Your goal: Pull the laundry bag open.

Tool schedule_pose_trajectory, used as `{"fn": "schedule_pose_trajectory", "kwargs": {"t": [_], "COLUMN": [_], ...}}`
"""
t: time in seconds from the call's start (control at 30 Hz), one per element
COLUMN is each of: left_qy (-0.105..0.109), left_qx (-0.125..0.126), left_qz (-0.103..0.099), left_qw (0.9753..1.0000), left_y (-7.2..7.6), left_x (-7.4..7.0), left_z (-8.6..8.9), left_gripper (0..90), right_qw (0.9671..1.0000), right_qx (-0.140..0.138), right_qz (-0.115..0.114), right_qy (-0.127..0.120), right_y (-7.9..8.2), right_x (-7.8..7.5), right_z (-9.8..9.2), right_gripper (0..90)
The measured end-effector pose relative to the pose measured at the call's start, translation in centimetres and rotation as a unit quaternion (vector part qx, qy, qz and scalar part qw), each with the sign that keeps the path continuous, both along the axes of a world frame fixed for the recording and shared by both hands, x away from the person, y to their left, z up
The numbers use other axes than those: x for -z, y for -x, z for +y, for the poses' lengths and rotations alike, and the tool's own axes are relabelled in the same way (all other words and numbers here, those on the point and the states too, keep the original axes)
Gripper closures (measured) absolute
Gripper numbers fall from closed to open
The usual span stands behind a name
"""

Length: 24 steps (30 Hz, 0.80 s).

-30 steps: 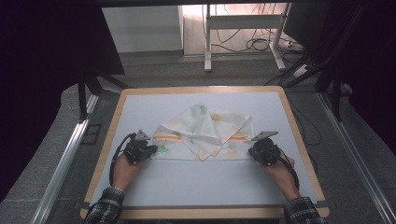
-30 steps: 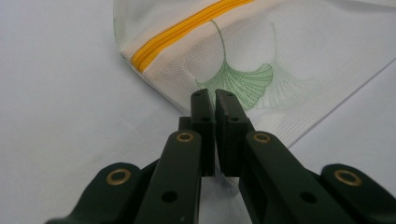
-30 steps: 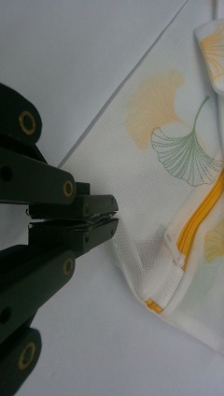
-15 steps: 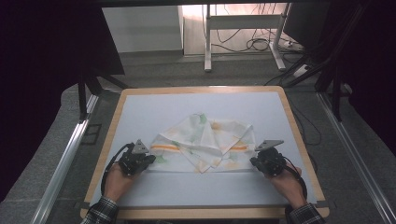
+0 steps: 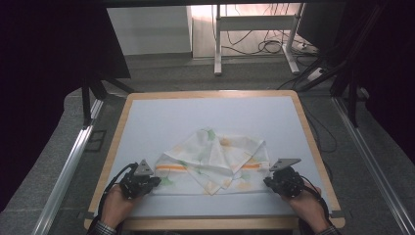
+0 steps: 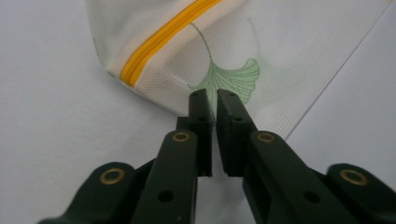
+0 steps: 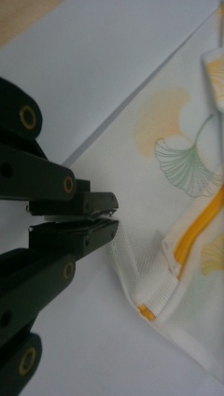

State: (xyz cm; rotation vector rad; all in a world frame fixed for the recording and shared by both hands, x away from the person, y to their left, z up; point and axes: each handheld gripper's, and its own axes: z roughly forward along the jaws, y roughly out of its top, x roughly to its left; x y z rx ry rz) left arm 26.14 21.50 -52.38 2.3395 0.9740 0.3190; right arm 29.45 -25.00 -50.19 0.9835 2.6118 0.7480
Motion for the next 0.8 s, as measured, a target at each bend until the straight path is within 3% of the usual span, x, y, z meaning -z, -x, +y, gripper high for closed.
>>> {"fn": "schedule_pose_trajectory", "kwargs": {"t": [0.03,0.07,0.1,0.17,0.2,0.33,0.37,0.43,0.47,0.5,0.53,0.6,0.67,0.7,0.73,0.8], "left_qy": [0.003,0.013,0.013,0.028,0.042,0.062,0.071,0.071,0.064,0.064,0.060,0.059,0.056,0.056,0.056,0.054], "left_qx": [-0.003,-0.009,-0.009,-0.010,-0.006,0.013,0.030,0.037,0.052,0.052,0.063,0.068,0.087,0.087,0.099,0.105], "left_qz": [-0.003,-0.013,-0.013,-0.027,-0.033,-0.043,-0.045,-0.047,-0.057,-0.057,-0.062,-0.062,-0.064,-0.064,-0.062,-0.062], "left_qw": [1.0000,0.9998,0.9998,0.9992,0.9985,0.9971,0.9960,0.9957,0.9950,0.9950,0.9943,0.9940,0.9926,0.9926,0.9915,0.9911], "left_y": [-0.1,-0.2,-0.2,-0.3,-0.5,-1.3,-2.0,-2.3,-2.9,-2.9,-3.4,-3.6,-4.5,-4.5,-5.0,-5.4], "left_x": [-0.1,-0.4,-0.4,-1.1,-1.5,-2.1,-2.3,-2.4,-2.6,-2.6,-2.7,-2.7,-2.7,-2.7,-2.6,-2.5], "left_z": [0.0,0.0,0.0,-0.2,-0.5,-1.9,-3.1,-3.7,-5.4,-5.4,-6.8,-7.3,-9.3,-9.3,-10.7,-11.6], "left_gripper": [75.6,58.3,53.5,49.4,42.6,35.3,30.3,26.3,24.5,22.5,20.8,19.3,17.5,17.0,16.7,15.3], "right_qw": [1.0000,1.0000,1.0000,0.9998,0.9994,0.9990,0.9988,0.9984,0.9982,0.9982,0.9980,0.9978,0.9975,0.9975,0.9975,0.9975], "right_qx": [-0.002,0.000,0.000,0.005,0.006,0.013,0.015,0.020,0.026,0.026,0.027,0.031,0.037,0.036,0.036,0.036], "right_qz": [0.000,0.001,0.001,-0.008,-0.014,-0.018,-0.021,-0.025,-0.026,-0.026,-0.032,-0.031,-0.028,-0.029,-0.030,-0.029], "right_qy": [0.004,-0.004,-0.004,-0.018,-0.030,-0.038,-0.042,-0.047,-0.047,-0.047,-0.048,-0.051,-0.052,-0.053,-0.053,-0.052], "right_y": [0.1,0.0,0.0,-0.1,-0.2,-0.5,-0.6,-0.7,-0.7,-0.7,-0.8,-0.8,-0.9,-0.9,-0.9,-0.9], "right_x": [0.2,0.1,0.1,-0.1,-0.3,-0.3,-0.4,-0.5,-0.5,-0.5,-0.5,-0.5,-0.5,-0.5,-0.6,-0.6], "right_z": [0.0,-0.2,-0.2,-0.4,-0.6,-0.9,-1.1,-1.2,-1.2,-1.2,-1.3,-1.4,-1.5,-1.5,-1.5,-1.5], "right_gripper": [78.5,73.8,73.8,69.6,65.5,60.7,59.2,57.5,56.6,56.6,56.0,55.3,54.3,54.0,53.7,53.3]}}
